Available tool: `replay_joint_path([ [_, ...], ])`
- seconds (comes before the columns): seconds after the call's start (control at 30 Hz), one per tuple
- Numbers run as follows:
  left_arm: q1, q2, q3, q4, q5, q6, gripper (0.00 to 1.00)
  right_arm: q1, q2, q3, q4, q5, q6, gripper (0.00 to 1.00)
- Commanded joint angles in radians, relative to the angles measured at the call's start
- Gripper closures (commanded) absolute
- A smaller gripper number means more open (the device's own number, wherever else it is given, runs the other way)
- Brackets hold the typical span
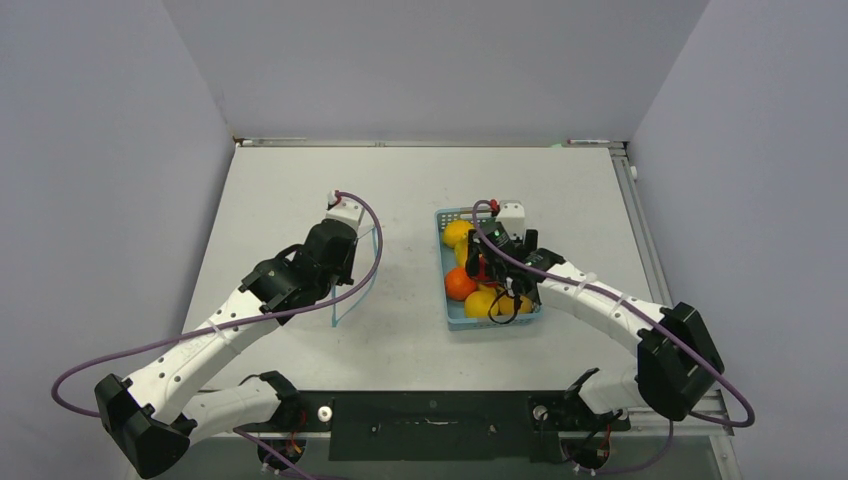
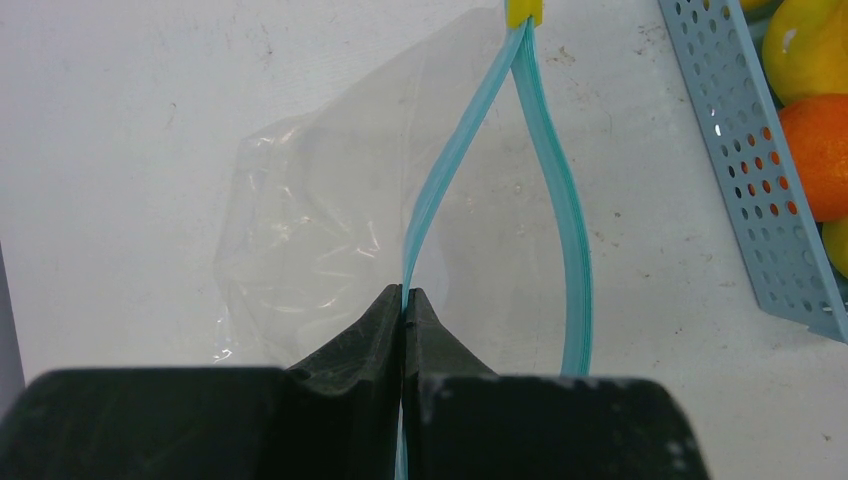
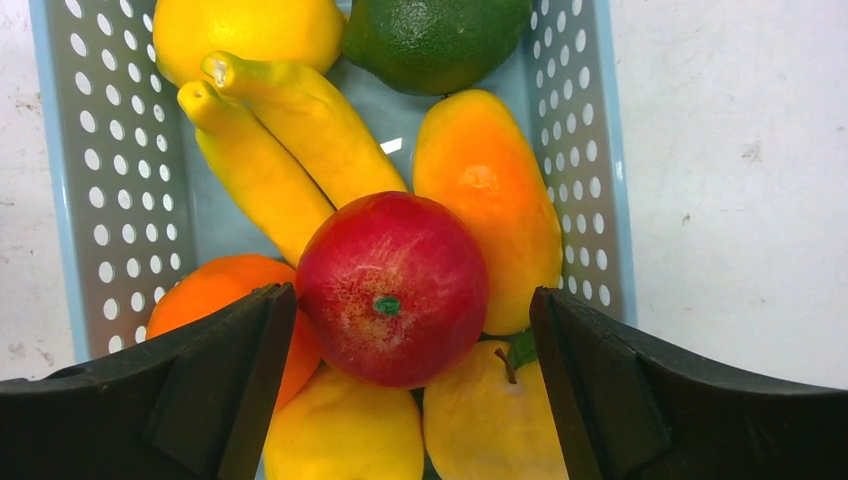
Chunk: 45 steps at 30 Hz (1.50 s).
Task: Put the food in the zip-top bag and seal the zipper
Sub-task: Pick up the fake fruit from the bin.
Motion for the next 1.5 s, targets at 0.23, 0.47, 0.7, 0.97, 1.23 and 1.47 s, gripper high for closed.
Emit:
replay_joint_path([
  [0.23, -0.002, 0.001, 0.006, 0.026, -0.018, -0.002, 1.00, -0.020, 0.056, -0.010, 0.075, -0.034, -0.017, 0.05],
  [0.47, -0.002, 0.002, 0.006, 0.027, -0.013, -0.001, 1.00, -0.020, 0.067, -0.010, 0.074, -0.025, -0.017, 0.11],
  [0.7, -0.002, 0.001, 0.006, 0.026, -0.012, 0.001, 1.00, -0.020, 0.052, -0.001, 0.065, -0.026, -0.023, 0.43],
  [0.97, -0.002, -0.003, 0.005, 0.026, -0.011, 0.001, 1.00, -0.020, 0.011, 0.029, 0.028, -0.021, -0.022, 0.67],
  [1.23, -0.002, -0.005, 0.005, 0.027, -0.010, 0.001, 1.00, 0.013, -0.078, 0.107, -0.018, -0.027, -0.024, 0.69],
  [1.47, -0.003, -0.001, 0.006, 0.024, -0.010, -0.001, 1.00, 0.108, -0.132, 0.185, -0.015, -0.044, -0.009, 0.69],
])
